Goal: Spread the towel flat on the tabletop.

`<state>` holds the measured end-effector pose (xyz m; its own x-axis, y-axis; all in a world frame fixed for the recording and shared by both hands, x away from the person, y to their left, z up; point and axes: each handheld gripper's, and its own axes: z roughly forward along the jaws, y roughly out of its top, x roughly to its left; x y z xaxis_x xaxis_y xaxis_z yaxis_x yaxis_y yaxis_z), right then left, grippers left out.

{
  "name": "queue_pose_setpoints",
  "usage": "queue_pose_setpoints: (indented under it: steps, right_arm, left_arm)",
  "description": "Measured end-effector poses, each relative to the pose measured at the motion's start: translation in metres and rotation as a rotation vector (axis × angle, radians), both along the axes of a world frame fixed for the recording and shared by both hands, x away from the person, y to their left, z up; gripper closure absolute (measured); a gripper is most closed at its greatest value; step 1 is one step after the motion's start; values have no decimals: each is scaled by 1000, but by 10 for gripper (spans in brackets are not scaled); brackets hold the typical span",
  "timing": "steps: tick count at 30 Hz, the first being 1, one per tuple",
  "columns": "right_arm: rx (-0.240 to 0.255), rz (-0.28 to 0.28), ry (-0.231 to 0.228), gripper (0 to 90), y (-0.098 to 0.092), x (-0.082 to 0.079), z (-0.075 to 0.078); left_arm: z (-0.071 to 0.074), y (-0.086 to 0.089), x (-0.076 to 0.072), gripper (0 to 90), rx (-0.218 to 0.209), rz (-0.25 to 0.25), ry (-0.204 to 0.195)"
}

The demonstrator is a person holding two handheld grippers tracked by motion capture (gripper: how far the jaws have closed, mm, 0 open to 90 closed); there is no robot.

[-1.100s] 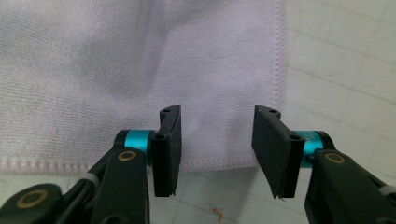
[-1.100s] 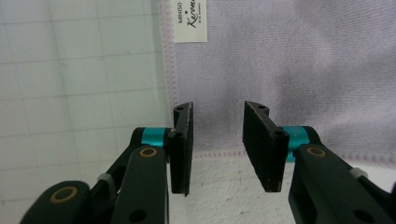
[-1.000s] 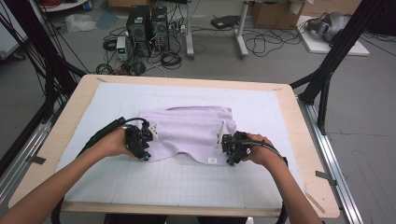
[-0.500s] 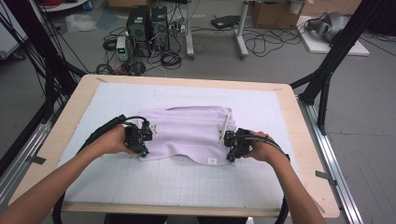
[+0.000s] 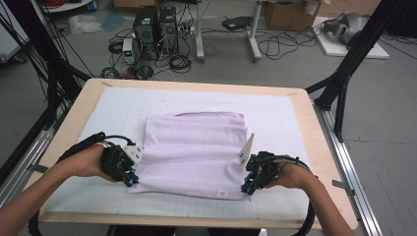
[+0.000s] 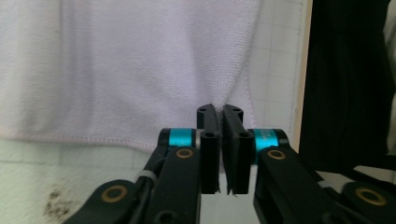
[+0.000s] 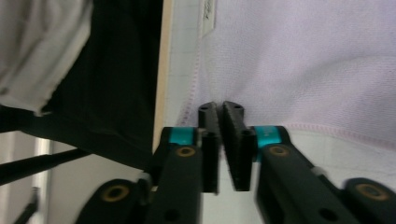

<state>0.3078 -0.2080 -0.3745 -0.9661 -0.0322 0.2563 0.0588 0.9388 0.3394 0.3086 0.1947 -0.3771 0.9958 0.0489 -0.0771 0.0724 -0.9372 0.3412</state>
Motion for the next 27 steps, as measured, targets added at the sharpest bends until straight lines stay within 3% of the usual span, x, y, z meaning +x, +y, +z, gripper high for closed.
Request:
queue_pose_setpoints:
  steps: [1, 2, 4, 6, 8, 10, 14, 18, 21, 24, 25, 27]
  right_arm:
    - [-3, -19, -28, 698, 1, -2, -2]
    - [-9, -35, -26, 684, 1, -4, -4]
    - [0, -34, -58, 622, 1, -6, -6]
    - [-7, -57, -79, 619, 3, -7, -5]
    - [-22, -61, -123, 618, 7, -9, -5]
    - [-33, -58, -149, 618, 13, -12, -7]
    - [-106, -48, -200, 629, 29, -15, -14]
    - [-190, -1, -239, 645, 43, -17, -22]
    - [-284, 40, -292, 672, 50, -18, -31]
    - [-285, 48, -265, 831, 51, -17, -31]
    - [-283, 55, -259, 860, 51, -17, -31]
    - [-281, 59, -265, 873, 50, -18, -31]
  left_arm:
    - [-1, 0, 0, 572, 0, 27, -19]
    - [-1, 1, -1, 539, -6, 44, -24]
    - [0, 4, -2, 501, -48, 50, -54]
    - [2, 3, -3, 485, -61, 69, -64]
    - [1, 0, -4, 487, -56, 76, -76]
    - [-6, -5, -4, 491, -18, 76, -99]
    - [-20, -11, -2, 540, 57, 88, -95]
    - [-27, -14, 0, 600, 105, 95, -96]
    - [-30, -16, 1, 641, 110, 106, -76]
    - [-29, -18, -1, 739, 115, 101, -62]
    - [-29, -18, -2, 803, 114, 98, -59]
    - [-28, -18, -4, 849, 112, 89, -68]
